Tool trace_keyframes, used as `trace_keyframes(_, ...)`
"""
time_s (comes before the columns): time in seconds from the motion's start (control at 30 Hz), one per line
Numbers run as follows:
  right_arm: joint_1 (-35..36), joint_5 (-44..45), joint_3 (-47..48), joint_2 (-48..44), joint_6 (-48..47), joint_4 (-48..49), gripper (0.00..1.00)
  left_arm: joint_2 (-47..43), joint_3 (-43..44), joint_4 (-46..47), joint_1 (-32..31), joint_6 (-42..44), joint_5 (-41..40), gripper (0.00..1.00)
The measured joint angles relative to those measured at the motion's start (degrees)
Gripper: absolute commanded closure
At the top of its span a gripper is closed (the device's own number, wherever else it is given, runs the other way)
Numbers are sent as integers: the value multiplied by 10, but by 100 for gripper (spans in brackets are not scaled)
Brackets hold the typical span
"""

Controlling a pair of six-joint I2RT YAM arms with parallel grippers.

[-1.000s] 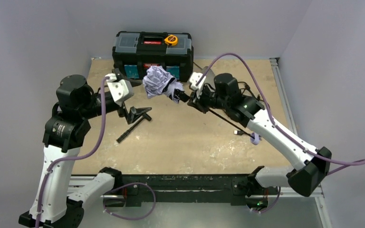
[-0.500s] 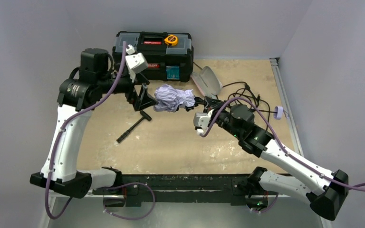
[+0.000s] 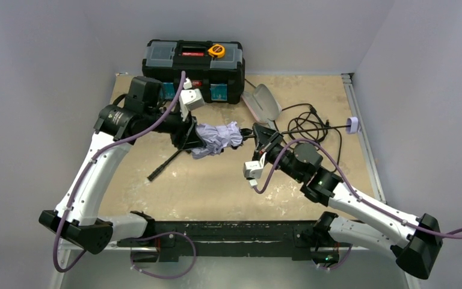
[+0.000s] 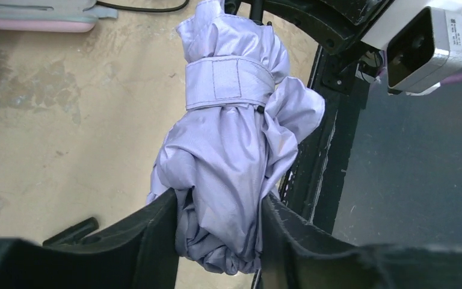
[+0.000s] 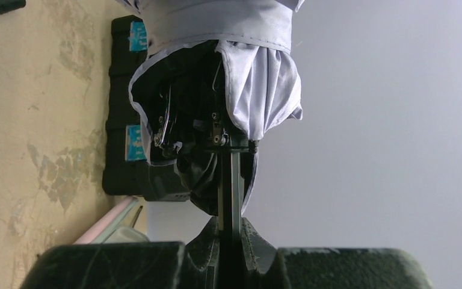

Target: Open the umbrella

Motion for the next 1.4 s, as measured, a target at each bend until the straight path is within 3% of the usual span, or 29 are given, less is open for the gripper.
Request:
trace_keyframes(0.03, 0, 0, -4, 0, -7, 4, 100, -1, -7, 0, 0, 2, 2, 74)
trace_keyframes(0.1, 0, 1, -10, 3, -16, 10, 100, -3, -14, 0, 0, 9, 9, 100)
trace_keyframes(0.13, 0, 2, -10, 5, -20, 12, 97, -6, -16, -1, 0, 14, 13, 100)
trace_keyframes(0.23, 0, -2, -9, 8, -10, 8, 30, -24, -30, 12, 0, 36, 18, 100)
trace_keyframes(0.27, 1, -4, -1, 8, 2, 2, 13, -36, -43, 19, -2, 38, 21, 100)
trace_keyframes(0.3, 3, -6, 9, 8, 14, -7, 3, -48, -57, 27, -4, 39, 22, 100)
trace_keyframes(0.33, 4, -12, 28, 8, 28, -23, 1, -66, -80, 42, -6, 40, 21, 100)
trace_keyframes(0.57, 4, -99, 198, 35, 196, -217, 1, -169, -163, 151, -10, 92, -5, 100)
trace_keyframes(0.63, 2, -136, 272, 66, 254, -304, 1, -193, -186, 179, -12, 127, -13, 100)
trace_keyframes(0.8, 1, -220, 337, 114, 328, -418, 1, -240, -241, 214, -20, 234, -41, 100)
trace_keyframes(0.97, 7, -269, 356, 153, 419, -452, 1, -271, -294, 231, -29, 335, -63, 100)
trace_keyframes(1.17, 7, -290, 396, 204, 481, -442, 1, -290, -305, 247, -35, 388, -69, 100)
trace_keyframes(1.27, 7, -288, 396, 215, 491, -429, 11, -293, -305, 252, -35, 390, -69, 100)
trace_keyframes(1.3, 7, -285, 394, 219, 488, -428, 20, -294, -305, 252, -35, 391, -69, 100)
trace_keyframes(1.4, 7, -273, 380, 223, 472, -422, 62, -301, -306, 252, -35, 403, -67, 100)
